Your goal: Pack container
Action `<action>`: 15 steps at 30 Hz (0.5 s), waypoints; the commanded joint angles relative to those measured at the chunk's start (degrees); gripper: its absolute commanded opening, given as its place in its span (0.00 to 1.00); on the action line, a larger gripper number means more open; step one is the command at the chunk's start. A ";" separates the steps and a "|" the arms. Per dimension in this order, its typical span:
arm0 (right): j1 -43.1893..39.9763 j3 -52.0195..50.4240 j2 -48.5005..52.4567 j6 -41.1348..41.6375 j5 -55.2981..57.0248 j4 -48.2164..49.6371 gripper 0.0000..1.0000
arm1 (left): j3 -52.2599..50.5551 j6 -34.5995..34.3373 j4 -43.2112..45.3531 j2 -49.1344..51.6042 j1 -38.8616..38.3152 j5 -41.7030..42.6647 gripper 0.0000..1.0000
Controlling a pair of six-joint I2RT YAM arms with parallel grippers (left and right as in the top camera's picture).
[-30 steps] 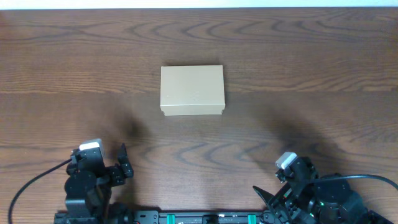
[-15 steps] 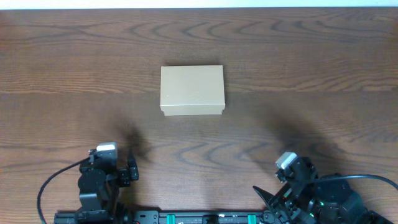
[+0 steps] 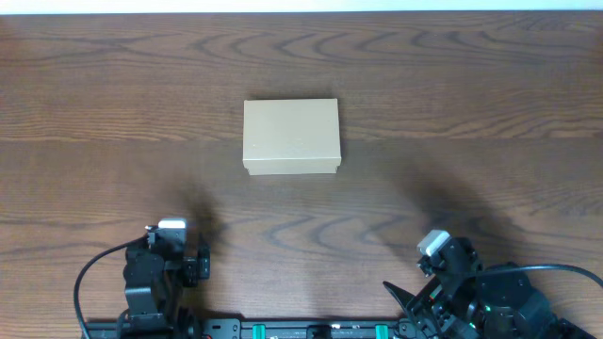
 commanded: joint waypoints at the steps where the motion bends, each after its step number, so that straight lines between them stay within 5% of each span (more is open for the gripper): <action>1: -0.26 -0.26 -0.20 -0.72 0.13 -0.09 0.99 | -0.46 1.01 -2.34 -0.48 0.37 -0.59 0.95; 15: -0.26 -0.26 -0.20 -0.72 0.11 -0.09 0.99 | -0.46 1.03 -4.28 -0.48 0.37 -0.59 0.95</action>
